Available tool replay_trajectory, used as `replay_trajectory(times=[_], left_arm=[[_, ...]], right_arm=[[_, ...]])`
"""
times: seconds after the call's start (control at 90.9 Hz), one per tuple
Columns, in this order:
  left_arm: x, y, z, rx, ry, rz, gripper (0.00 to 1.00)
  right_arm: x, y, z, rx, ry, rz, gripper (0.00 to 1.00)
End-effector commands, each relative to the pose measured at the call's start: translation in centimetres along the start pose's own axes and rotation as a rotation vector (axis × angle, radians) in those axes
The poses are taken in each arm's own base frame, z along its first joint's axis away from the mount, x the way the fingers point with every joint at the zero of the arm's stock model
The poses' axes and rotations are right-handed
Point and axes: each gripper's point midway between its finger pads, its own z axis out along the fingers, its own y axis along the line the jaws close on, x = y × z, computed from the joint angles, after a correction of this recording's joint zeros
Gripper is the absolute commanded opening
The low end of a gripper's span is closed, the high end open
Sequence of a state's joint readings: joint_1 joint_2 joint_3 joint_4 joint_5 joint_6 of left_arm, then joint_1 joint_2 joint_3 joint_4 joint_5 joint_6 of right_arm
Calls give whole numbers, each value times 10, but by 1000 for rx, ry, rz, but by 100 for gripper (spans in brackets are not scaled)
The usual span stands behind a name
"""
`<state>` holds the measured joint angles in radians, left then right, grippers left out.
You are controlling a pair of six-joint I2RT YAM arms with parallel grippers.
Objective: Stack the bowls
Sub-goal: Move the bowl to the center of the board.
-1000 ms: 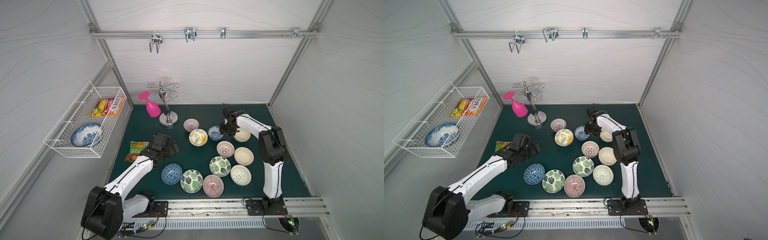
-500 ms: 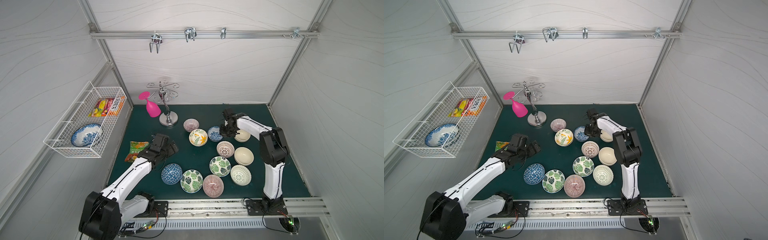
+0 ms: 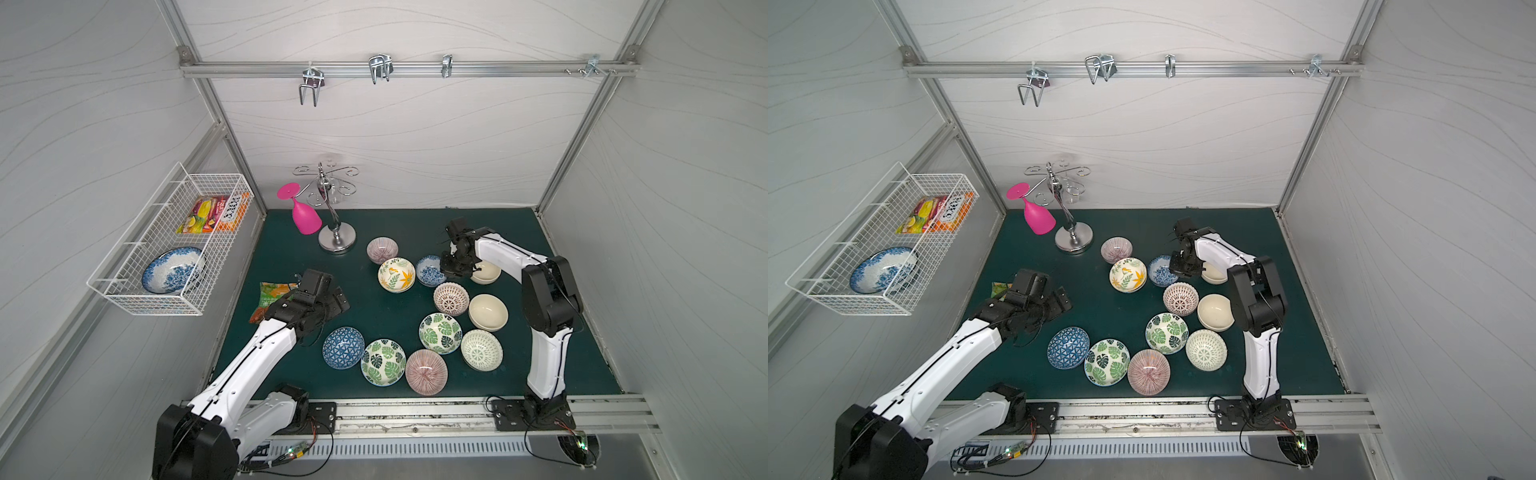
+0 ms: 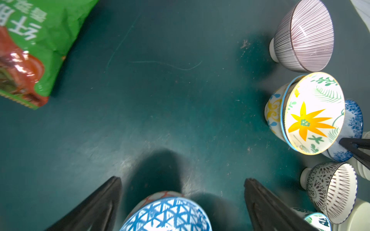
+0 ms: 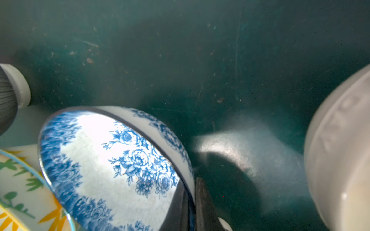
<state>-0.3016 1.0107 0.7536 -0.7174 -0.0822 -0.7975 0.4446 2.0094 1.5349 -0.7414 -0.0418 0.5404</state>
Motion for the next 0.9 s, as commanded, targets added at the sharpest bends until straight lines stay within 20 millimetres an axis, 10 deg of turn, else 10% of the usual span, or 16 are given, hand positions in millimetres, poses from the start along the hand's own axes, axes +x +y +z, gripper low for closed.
replay_trajectory(times=[0.0,0.143,0.418,0.891], left_arm=[[-2,10,-19,-48,-2,-28,100],[11,21,-24,-61,30,-63,99],[39,44,-24,-91,91,-116,91],[85,72,-6,-120,205,-218,76]], right_arm=[[27,-2,-5,17,134,-40,0],[27,-2,-5,30,170,-55,4],[14,1,-20,14,119,-62,46],[2,26,-97,-72,-40,-74,51]])
